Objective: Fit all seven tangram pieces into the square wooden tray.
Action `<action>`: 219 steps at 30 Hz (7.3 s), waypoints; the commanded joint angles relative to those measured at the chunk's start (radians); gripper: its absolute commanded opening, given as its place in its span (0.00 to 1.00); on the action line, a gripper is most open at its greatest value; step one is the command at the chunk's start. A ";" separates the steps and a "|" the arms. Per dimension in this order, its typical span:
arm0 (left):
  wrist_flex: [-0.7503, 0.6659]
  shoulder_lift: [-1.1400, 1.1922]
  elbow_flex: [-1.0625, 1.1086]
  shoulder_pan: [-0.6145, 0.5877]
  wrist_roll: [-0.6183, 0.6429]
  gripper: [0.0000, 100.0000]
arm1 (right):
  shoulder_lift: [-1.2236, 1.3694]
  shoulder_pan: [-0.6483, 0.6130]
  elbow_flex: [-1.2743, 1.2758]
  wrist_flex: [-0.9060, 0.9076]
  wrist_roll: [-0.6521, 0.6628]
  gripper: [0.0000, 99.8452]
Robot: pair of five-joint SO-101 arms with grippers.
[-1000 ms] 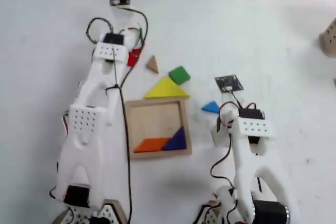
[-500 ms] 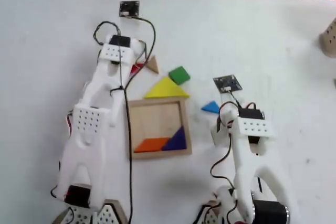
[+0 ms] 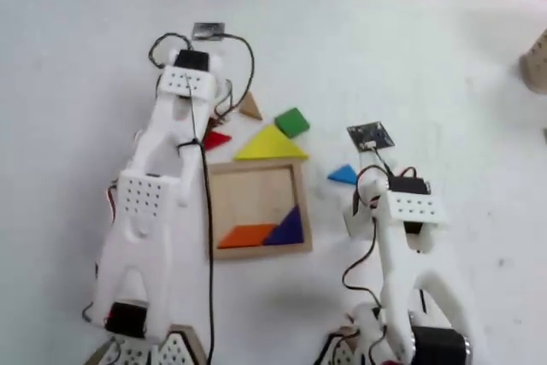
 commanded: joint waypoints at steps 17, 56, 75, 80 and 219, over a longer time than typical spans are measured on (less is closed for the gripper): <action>-0.186 -0.421 0.555 -0.042 -0.041 0.02 | -0.022 -0.010 -0.003 -0.022 0.012 0.02; -0.707 -1.095 1.488 -0.386 -0.041 0.02 | 0.661 -0.096 -1.003 0.202 -0.133 0.02; -0.879 -1.248 1.692 -0.400 -0.127 0.02 | 1.544 -0.309 -2.311 0.308 0.117 0.02; -0.879 -1.248 1.692 -0.395 -0.196 0.02 | 1.662 -0.354 -2.484 0.334 0.249 0.02; -0.944 -1.251 1.694 -0.358 -0.201 0.02 | 1.141 -0.582 -1.778 0.355 -0.371 0.09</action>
